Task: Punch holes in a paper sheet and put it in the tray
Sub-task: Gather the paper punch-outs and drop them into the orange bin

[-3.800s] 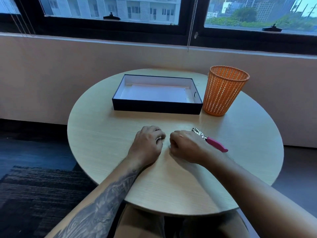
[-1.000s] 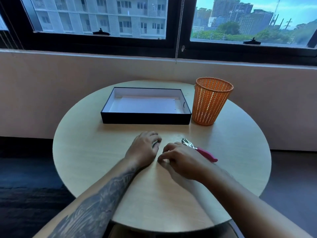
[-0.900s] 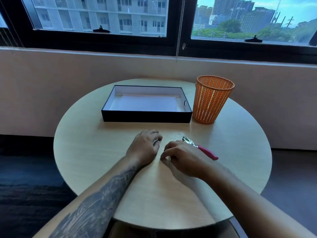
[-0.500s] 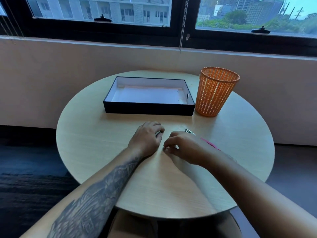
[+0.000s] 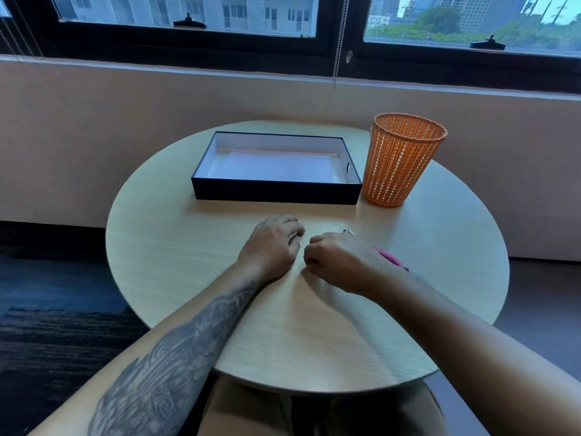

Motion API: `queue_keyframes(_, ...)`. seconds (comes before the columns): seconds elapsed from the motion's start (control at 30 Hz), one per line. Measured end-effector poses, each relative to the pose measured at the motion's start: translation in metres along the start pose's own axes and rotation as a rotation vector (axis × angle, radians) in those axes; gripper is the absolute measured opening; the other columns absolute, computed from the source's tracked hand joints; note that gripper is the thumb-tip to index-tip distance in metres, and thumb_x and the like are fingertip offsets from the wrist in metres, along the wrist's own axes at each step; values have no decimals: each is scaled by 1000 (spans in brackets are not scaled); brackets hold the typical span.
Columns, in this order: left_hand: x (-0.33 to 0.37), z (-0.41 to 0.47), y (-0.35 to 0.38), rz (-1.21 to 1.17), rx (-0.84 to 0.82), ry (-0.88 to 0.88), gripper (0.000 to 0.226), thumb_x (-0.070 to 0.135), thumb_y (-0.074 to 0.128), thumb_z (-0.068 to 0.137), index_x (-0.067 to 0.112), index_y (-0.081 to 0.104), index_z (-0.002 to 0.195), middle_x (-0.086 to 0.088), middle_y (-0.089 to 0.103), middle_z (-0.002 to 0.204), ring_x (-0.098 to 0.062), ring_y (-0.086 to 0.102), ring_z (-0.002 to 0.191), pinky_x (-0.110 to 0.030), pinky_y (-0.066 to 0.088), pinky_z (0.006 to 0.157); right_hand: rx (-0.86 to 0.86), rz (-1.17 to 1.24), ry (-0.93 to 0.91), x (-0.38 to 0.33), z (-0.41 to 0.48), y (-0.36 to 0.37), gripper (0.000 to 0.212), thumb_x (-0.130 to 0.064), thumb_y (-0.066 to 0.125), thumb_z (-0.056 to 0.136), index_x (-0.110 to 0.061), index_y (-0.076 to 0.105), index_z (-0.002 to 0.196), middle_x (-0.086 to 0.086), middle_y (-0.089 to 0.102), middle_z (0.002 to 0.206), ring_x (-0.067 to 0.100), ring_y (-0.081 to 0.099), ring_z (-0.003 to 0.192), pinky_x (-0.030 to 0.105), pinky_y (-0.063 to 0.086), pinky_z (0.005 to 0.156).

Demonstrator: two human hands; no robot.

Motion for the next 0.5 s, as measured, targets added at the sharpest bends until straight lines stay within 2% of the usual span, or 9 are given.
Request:
queue_keyframes(0.17, 0, -1, -1, -7, -1, -7, 24, 23, 53, 94, 20, 71, 110, 3, 65, 124, -19, 54, 118, -36, 40, 103, 23, 24, 4, 2, -2, 11, 22, -24, 45, 98, -16, 61, 86, 2, 63, 84, 23, 58, 79, 41, 50, 69)
queue_keyframes(0.3, -1, -1, 1, -14, -14, -22, 24, 25, 54, 94, 22, 71, 111, 3, 64, 128, -18, 53, 122, -35, 38, 105, 78, 170, 97, 18, -7, 3, 18, -20, 47, 99, -22, 50, 81, -3, 58, 82, 20, 52, 76, 38, 45, 72)
queue_keyframes(0.5, -3, -1, -1, -63, -10, -41, 22, 23, 58, 93, 21, 73, 108, 5, 66, 123, -17, 54, 119, -39, 41, 105, 98, 253, 154, 36, -11, -8, 16, -19, 49, 99, -24, 51, 84, -8, 55, 81, 16, 53, 75, 37, 50, 70)
Point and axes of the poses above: each hand's wrist, its own z-axis towards the middle knuckle, its own y-axis out of the palm, x = y × z, the point moved 10 cm from there along z, towards the middle knuckle
